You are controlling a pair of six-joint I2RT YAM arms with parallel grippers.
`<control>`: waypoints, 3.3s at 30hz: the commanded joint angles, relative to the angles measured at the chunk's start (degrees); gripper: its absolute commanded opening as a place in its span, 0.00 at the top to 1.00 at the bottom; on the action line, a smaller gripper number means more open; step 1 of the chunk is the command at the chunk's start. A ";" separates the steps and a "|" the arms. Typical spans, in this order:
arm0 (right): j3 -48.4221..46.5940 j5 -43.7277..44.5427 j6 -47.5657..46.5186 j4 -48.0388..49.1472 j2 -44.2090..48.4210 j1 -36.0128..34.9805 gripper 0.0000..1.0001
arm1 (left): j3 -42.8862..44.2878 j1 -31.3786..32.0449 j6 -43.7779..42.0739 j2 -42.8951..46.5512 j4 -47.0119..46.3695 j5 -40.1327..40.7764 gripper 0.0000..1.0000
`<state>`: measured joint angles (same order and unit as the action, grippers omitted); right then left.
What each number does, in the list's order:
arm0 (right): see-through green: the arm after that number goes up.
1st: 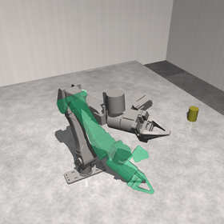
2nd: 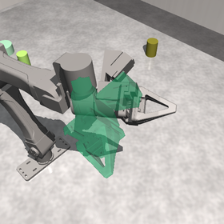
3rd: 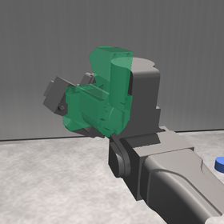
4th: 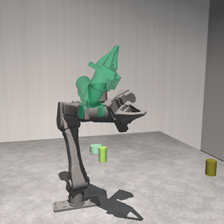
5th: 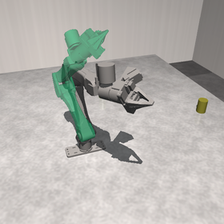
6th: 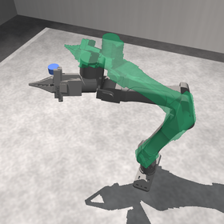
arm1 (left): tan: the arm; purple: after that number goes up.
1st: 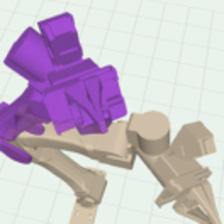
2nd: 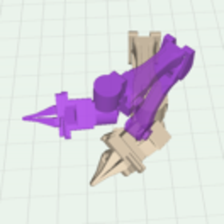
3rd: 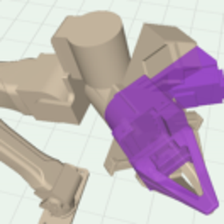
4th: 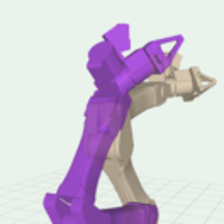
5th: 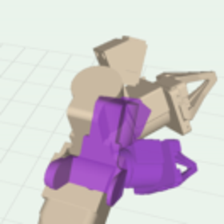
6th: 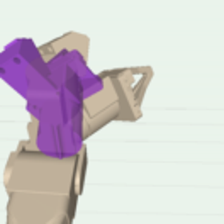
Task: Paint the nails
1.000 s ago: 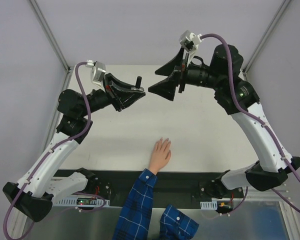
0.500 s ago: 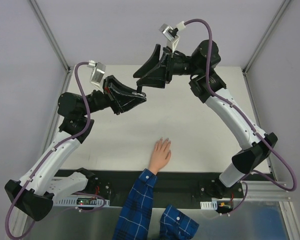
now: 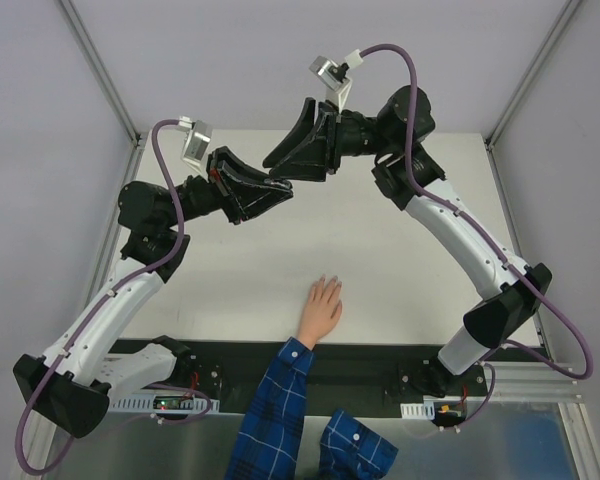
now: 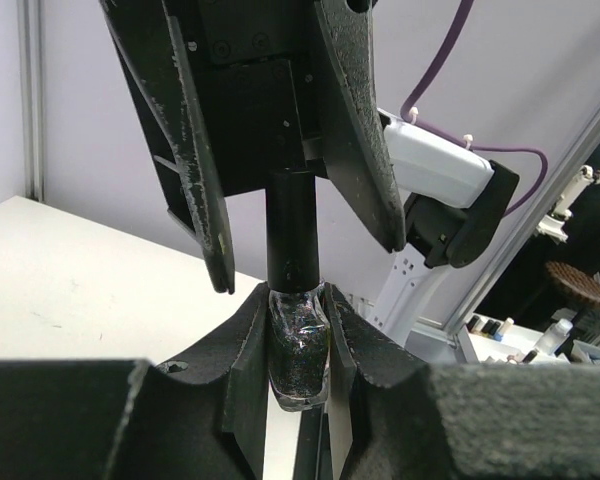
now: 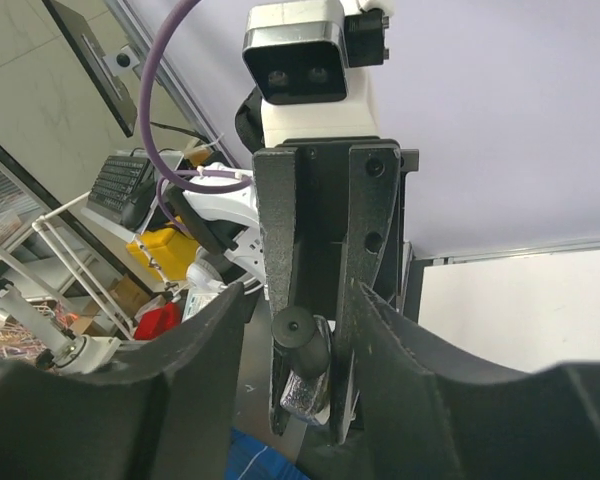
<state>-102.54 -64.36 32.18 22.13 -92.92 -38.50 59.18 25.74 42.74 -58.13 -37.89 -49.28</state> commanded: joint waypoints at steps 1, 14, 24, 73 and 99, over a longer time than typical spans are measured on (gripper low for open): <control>-0.38 -1.74 0.42 3.97 0.55 -0.08 0.56 | 3.05 -1.04 0.94 -0.14 -3.33 -1.08 1.00; -0.99 8.52 -14.04 -16.71 2.48 -0.34 0.99 | 9.37 -2.27 -10.20 -1.38 11.31 6.60 1.00; -28.38 101.87 -32.51 -67.38 -3.82 -23.00 0.99 | 11.22 0.01 -32.37 -6.02 24.80 35.02 1.00; 3.49 0.46 2.62 7.31 3.63 -4.30 0.39 | 1.03 1.25 -3.01 5.66 2.82 -5.74 1.00; -23.10 104.83 -42.20 -64.20 1.84 -29.77 0.99 | 10.17 1.33 -29.65 -2.42 24.89 24.03 1.00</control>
<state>-107.68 -1.34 0.36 -21.04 -84.42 -56.18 66.17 27.75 18.33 -58.02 -8.38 -37.39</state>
